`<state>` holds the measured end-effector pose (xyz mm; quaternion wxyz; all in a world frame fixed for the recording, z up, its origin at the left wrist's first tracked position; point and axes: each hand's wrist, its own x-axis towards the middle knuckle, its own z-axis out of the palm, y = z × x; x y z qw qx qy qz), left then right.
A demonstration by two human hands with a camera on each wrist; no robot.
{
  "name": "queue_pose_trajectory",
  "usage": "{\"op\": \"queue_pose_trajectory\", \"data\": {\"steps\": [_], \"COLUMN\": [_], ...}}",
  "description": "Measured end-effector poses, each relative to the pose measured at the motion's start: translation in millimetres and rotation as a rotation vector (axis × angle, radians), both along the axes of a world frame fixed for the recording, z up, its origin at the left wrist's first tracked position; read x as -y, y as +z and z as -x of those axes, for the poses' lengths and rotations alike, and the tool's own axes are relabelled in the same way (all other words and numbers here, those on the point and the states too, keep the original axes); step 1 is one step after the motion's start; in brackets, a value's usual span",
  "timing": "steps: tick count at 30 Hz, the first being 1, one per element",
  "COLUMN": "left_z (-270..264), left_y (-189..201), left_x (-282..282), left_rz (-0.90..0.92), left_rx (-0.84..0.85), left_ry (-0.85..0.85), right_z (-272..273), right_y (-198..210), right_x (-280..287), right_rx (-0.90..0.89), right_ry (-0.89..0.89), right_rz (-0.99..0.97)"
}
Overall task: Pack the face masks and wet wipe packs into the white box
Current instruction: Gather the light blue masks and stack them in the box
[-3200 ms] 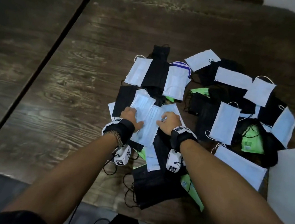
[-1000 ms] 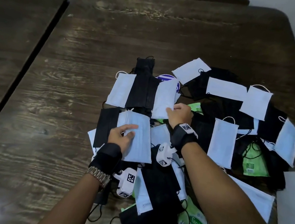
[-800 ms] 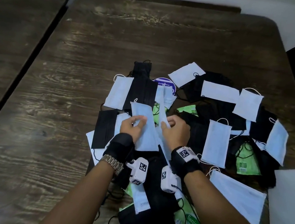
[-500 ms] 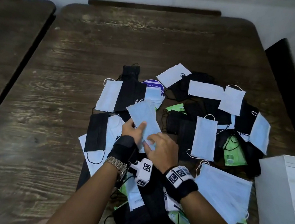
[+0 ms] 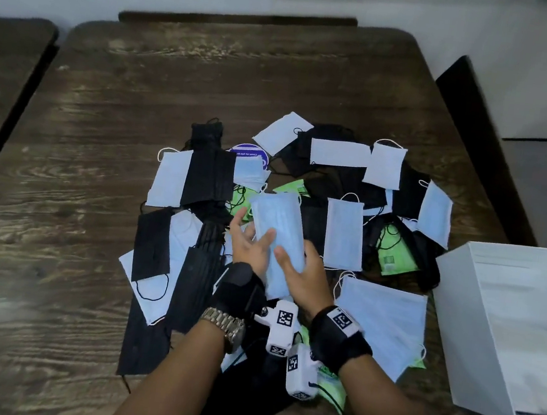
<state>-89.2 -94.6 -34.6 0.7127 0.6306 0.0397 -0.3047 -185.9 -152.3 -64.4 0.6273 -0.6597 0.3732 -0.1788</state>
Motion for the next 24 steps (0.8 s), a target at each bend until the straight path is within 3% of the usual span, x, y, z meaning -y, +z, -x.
{"op": "queue_pose_trajectory", "data": {"steps": [4, 7, 11, 17, 24], "left_z": [16, 3, -9, 20, 123], "left_y": [3, 1, 23, 33, 35], "left_x": [4, -4, 2, 38, 104], "left_rz": [0.001, -0.073, -0.165, -0.263, -0.202], "left_rx": [-0.045, 0.123, 0.356, 0.442, 0.591], "left_ry": [-0.046, -0.152, -0.483, -0.822, -0.911], "right_z": [23, 48, 92, 161, 246], "right_y": [4, 10, 27, 41, 55], "right_x": [9, 25, 55, 92, 136], "right_rx": [-0.047, -0.077, -0.097, 0.08, -0.108], "right_ry": [-0.027, 0.077, 0.13, -0.345, -0.654], "right_rz": [0.106, 0.137, 0.008, -0.263, 0.036]}}
